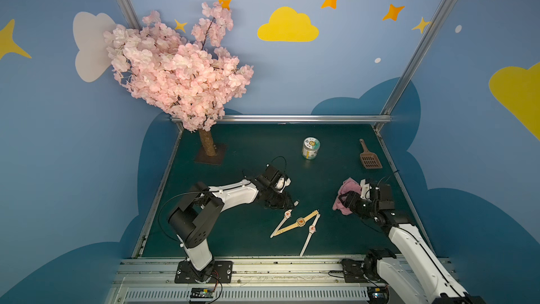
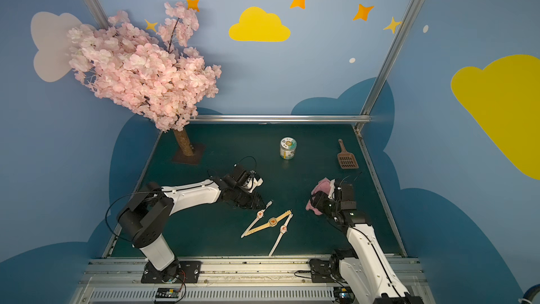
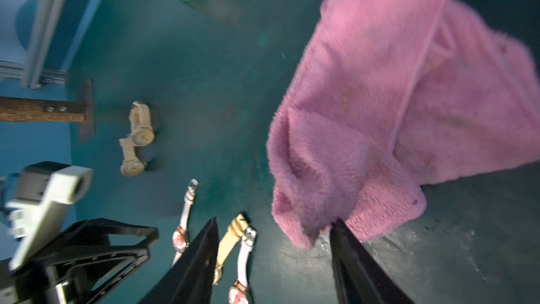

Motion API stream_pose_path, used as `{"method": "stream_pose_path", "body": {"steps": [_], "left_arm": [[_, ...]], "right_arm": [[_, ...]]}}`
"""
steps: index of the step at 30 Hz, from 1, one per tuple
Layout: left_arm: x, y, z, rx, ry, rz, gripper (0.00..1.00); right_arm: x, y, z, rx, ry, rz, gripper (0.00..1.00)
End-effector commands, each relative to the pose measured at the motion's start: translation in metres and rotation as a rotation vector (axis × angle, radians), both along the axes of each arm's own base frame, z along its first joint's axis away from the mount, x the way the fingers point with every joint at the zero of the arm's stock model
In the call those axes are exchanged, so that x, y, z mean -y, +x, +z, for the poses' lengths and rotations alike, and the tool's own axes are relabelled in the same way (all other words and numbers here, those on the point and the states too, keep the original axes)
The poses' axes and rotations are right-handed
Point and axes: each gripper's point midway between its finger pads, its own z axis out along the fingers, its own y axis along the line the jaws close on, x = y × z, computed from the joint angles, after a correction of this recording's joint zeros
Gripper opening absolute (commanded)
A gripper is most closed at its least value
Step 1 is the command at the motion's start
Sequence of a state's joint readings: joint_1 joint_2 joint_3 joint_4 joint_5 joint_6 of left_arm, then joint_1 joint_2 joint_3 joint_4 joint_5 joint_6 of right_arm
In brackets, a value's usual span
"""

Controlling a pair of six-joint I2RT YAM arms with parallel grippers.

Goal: Wipe the watch dial
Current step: Pick up the watch at the center of the board.

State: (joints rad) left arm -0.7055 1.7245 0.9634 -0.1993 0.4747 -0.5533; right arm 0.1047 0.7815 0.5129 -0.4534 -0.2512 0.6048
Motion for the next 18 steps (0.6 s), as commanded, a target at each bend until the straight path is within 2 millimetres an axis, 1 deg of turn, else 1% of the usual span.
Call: {"method": "stream_pose_path", "body": {"steps": [1, 2, 4, 7, 9, 11, 13, 15, 16, 18], "left_arm": [[0.002, 0.017, 0.027, 0.079, -0.079, 0.054, 0.4], [-0.001, 0.021, 0.031, 0.091, -0.093, 0.077, 0.4], [-0.007, 0.028, 0.04, 0.113, -0.125, 0.121, 0.4], [-0.021, 0.037, 0.053, 0.135, -0.179, 0.202, 0.41], [-0.032, 0.042, 0.061, 0.156, -0.214, 0.248, 0.41], [-0.039, 0.044, 0.067, 0.187, -0.265, 0.273, 0.42], [-0.045, 0.043, 0.068, 0.189, -0.301, 0.292, 0.43], [-0.05, 0.038, 0.066, 0.174, -0.312, 0.3, 0.43], [-0.053, 0.036, 0.064, 0.169, -0.307, 0.303, 0.43], [-0.058, 0.032, 0.061, 0.169, -0.301, 0.313, 0.43]], "right_arm": [[-0.001, -0.003, 0.038, 0.079, -0.034, 0.047, 0.63], [-0.005, -0.002, 0.045, 0.091, -0.022, 0.068, 0.63], [-0.016, -0.002, 0.051, 0.086, -0.002, 0.117, 0.63], [-0.04, 0.001, 0.046, 0.067, 0.015, 0.209, 0.6], [-0.062, 0.004, 0.04, 0.084, 0.031, 0.277, 0.59], [-0.088, 0.009, 0.024, 0.099, 0.06, 0.33, 0.57], [-0.109, 0.011, 0.007, 0.081, 0.108, 0.352, 0.53], [-0.132, 0.01, -0.015, 0.009, 0.116, 0.388, 0.51], [-0.142, 0.008, -0.023, -0.02, 0.107, 0.41, 0.51], [-0.168, 0.006, -0.036, -0.059, 0.091, 0.482, 0.49]]}}
